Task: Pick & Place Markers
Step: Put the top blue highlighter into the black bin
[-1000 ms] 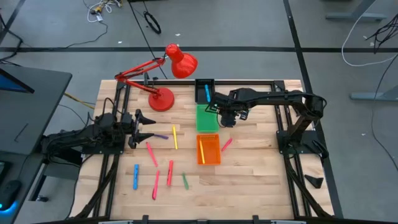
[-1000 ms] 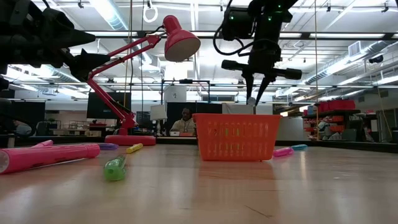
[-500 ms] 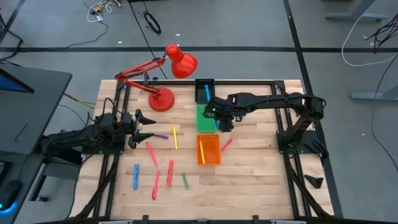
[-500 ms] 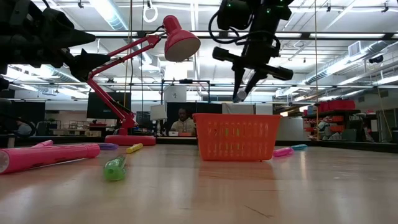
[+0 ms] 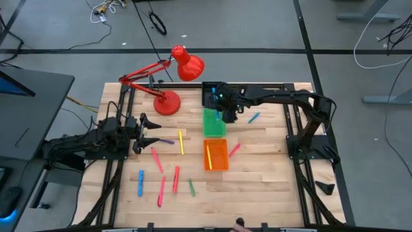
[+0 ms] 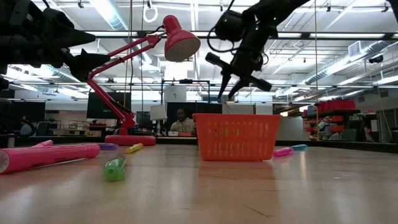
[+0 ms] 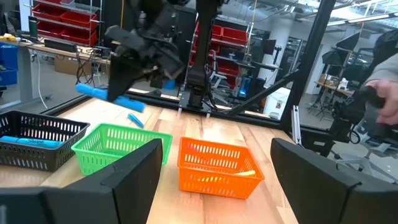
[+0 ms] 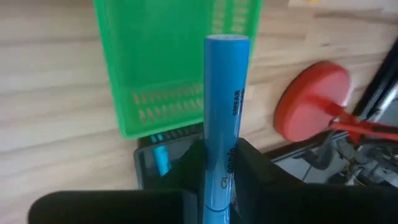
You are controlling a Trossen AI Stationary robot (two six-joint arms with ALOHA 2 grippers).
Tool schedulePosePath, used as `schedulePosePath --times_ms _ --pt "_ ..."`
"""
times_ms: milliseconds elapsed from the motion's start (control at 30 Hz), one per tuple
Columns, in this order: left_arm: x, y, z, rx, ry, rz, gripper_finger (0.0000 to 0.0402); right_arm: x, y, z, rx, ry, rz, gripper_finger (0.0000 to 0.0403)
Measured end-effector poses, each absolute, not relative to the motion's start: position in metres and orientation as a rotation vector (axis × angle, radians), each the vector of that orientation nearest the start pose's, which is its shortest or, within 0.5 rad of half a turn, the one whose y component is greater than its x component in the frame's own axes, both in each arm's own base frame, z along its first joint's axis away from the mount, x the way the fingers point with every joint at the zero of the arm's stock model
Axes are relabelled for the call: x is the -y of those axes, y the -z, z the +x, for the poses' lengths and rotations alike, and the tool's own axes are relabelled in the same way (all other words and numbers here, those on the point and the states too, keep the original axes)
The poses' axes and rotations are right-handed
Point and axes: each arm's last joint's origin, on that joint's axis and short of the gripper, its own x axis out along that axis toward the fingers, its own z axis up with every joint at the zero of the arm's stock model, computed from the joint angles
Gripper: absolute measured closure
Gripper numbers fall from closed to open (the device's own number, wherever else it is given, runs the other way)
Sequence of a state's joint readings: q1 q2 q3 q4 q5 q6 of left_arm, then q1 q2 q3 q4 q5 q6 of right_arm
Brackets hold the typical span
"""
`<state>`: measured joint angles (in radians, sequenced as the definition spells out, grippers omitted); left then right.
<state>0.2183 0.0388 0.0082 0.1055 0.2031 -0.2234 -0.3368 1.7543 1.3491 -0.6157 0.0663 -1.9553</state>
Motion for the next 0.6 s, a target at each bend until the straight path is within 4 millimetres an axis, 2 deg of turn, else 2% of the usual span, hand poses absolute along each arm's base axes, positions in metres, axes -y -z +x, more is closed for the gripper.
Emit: schedulePosePath --times_ms 333,600 --pt "-0.016 -0.173 0.098 0.074 -0.007 -0.207 0.0094 0.176 -0.233 0.349 -0.868 -0.581 -1.650 0.0354" --pt "-0.016 -0.173 0.098 0.074 -0.007 -0.207 0.0094 0.209 -0.211 0.350 -0.855 -0.586 -1.695 0.0354"
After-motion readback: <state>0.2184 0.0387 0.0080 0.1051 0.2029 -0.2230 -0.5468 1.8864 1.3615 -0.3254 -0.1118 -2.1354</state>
